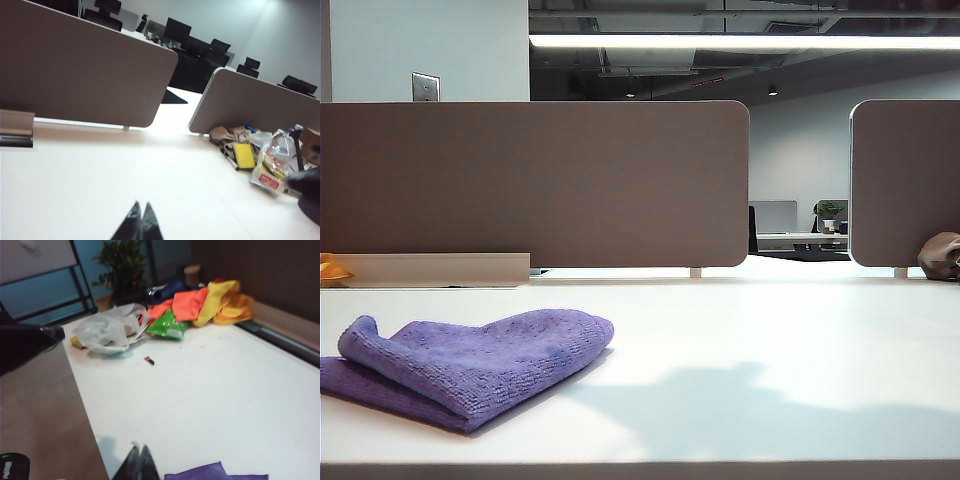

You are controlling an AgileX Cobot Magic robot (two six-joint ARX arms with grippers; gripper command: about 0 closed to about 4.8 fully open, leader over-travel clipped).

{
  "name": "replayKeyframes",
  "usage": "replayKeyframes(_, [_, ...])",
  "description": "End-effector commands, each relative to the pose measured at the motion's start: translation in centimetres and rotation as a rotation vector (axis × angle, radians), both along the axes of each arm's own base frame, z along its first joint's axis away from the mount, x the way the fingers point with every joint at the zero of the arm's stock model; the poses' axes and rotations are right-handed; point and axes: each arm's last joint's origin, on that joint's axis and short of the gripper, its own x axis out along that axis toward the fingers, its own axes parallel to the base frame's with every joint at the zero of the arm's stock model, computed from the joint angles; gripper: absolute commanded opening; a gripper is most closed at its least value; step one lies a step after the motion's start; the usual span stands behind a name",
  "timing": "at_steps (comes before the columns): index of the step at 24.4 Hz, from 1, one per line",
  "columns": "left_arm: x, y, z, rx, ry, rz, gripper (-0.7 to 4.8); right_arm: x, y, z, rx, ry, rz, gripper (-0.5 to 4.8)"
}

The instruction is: Fold the bottom of the cloth upward, then fold it vertically to form a square shape.

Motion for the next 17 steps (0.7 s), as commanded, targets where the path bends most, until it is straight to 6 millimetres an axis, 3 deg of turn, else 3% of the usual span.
replayKeyframes(1, [-0.9,0.1,-0.4,0.01,0.01,0.004,-0.03,-1.8,-2.1,0.1,0.049,-0.047,-0.055,-0.06])
replayKeyframes(8, [-2.0,0.3,-0.8,0.01,0.013,0.004,-0.03,-5.3,-7.6,-0.8,0.114,-0.108,-0.178,-0.06])
replayKeyframes(12, [-2.0,0.3,-0.9,0.011,0.017,0.005,-0.03,-7.0,-11.7,-1.6,0.028,-0.265,-0.347,-0.06])
replayKeyframes(17, [-2.0,0.3,-0.9,0.01,0.018,0.004,-0.03,-6.6,-13.7,-2.6,-0.081,-0.281,-0.428,-0.06])
